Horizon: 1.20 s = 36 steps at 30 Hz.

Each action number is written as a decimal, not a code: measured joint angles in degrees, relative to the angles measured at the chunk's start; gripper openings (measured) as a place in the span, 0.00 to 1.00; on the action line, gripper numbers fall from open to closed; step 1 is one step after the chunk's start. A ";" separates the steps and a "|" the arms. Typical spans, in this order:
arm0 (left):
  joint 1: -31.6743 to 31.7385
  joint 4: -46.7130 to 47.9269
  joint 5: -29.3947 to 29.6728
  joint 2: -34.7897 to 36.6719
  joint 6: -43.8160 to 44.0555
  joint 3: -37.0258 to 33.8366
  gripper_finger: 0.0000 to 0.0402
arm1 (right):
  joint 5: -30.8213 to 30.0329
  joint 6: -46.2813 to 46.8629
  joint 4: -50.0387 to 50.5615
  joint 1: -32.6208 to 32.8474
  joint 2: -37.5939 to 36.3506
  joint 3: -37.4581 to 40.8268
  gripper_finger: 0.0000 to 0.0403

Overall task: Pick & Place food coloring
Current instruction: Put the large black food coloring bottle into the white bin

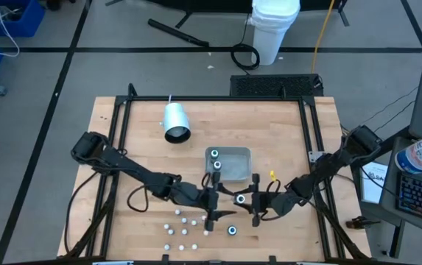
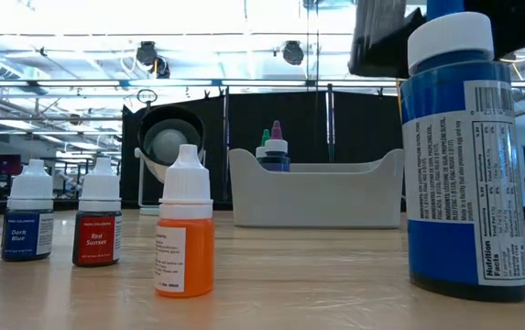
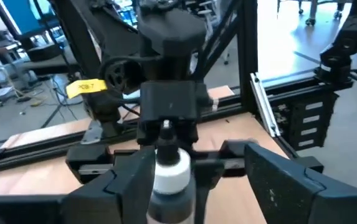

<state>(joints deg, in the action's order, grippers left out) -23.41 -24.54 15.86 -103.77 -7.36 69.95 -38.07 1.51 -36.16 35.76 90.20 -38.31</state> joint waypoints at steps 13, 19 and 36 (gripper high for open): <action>2.59 0.58 -3.42 -1.91 1.69 0.00 0.51 | 3.53 -0.83 -5.76 -1.66 3.17 0.00 0.36; 3.44 1.20 -5.64 -2.11 1.86 0.00 0.35 | 3.88 -0.95 -5.62 -1.68 3.18 -0.39 0.36; 3.40 1.75 -8.83 -2.02 -1.88 0.00 0.31 | 4.07 -2.23 -5.77 -1.66 3.18 -0.39 0.45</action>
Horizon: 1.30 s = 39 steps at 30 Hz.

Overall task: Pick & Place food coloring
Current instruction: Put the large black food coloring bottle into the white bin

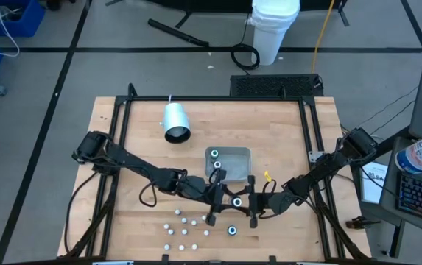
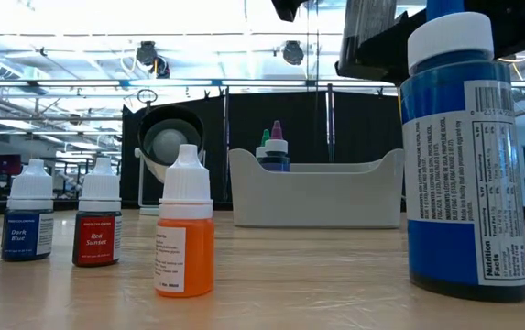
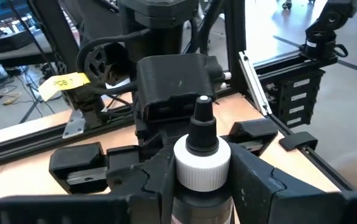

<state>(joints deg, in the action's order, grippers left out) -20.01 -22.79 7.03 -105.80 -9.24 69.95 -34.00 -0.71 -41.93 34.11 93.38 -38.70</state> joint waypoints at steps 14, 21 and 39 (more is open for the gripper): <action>-0.09 1.28 -2.34 0.07 -0.15 0.00 0.31 | 0.55 -6.51 -12.21 0.87 -0.03 -0.04 0.56; -0.09 1.31 -2.30 0.04 -0.15 0.00 0.31 | 2.61 -5.59 -11.21 0.44 -0.07 -0.04 0.52; -0.06 1.45 -2.51 0.04 0.13 -0.02 0.32 | 5.25 -4.95 -10.95 0.31 -0.07 -0.04 0.31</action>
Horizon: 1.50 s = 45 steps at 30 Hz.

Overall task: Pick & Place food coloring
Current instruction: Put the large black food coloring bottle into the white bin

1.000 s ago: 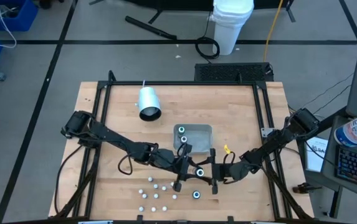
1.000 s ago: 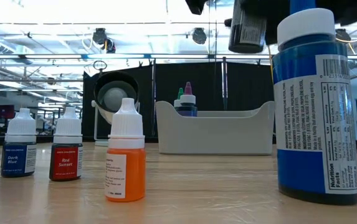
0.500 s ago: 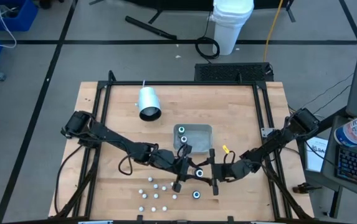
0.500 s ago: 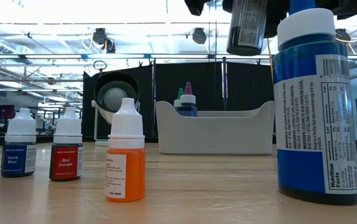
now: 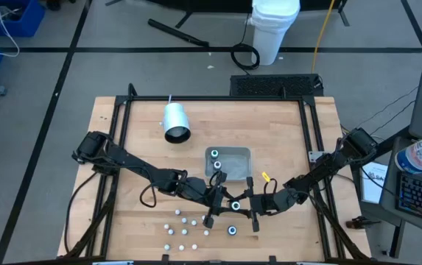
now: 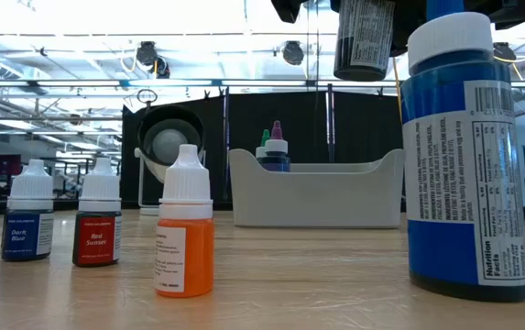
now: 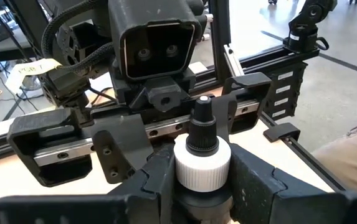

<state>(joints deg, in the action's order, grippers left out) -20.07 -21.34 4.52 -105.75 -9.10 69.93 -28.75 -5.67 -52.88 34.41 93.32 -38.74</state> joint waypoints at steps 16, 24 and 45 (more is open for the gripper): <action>-2.88 0.02 3.35 3.12 -4.75 -0.07 0.70 | 0.28 1.97 3.21 0.02 0.04 0.04 0.30; -9.97 23.41 5.22 7.12 -1.57 0.02 0.62 | -1.44 1.74 3.98 0.04 0.04 0.90 0.31; -21.93 1.39 23.75 7.21 -7.42 -19.23 0.01 | 1.37 -2.50 10.28 -21.24 -3.76 0.94 0.31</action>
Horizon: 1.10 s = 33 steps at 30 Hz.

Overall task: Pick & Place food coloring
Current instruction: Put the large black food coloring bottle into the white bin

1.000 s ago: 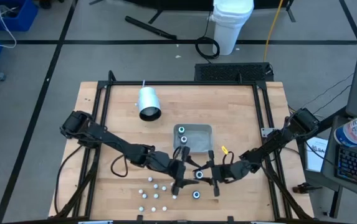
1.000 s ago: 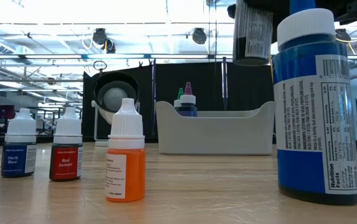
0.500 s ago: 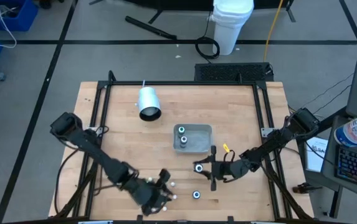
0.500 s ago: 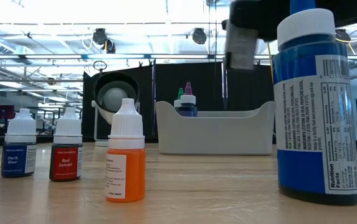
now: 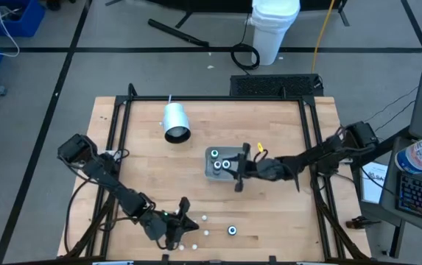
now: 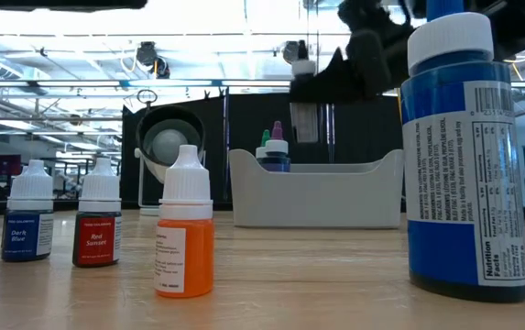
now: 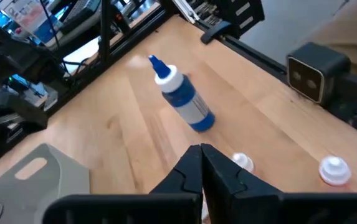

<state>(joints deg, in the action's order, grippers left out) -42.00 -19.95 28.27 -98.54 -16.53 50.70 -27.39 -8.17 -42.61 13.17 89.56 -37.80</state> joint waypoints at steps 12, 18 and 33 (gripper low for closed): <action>-0.50 0.26 0.33 0.03 -0.75 -0.42 0.01 | 2.14 1.27 0.85 -3.42 0.00 0.00 0.31; -0.48 0.34 0.37 0.04 -0.91 -0.42 0.05 | 2.08 3.83 -0.06 -5.00 0.00 2.97 0.31; 1.76 -1.49 0.23 0.04 -1.79 -0.42 0.02 | 8.25 7.19 -13.37 -4.45 0.97 8.68 0.30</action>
<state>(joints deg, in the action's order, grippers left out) -40.24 -21.45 28.50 -98.50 -18.32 50.28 -19.14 -0.97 -55.98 8.72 90.52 -29.13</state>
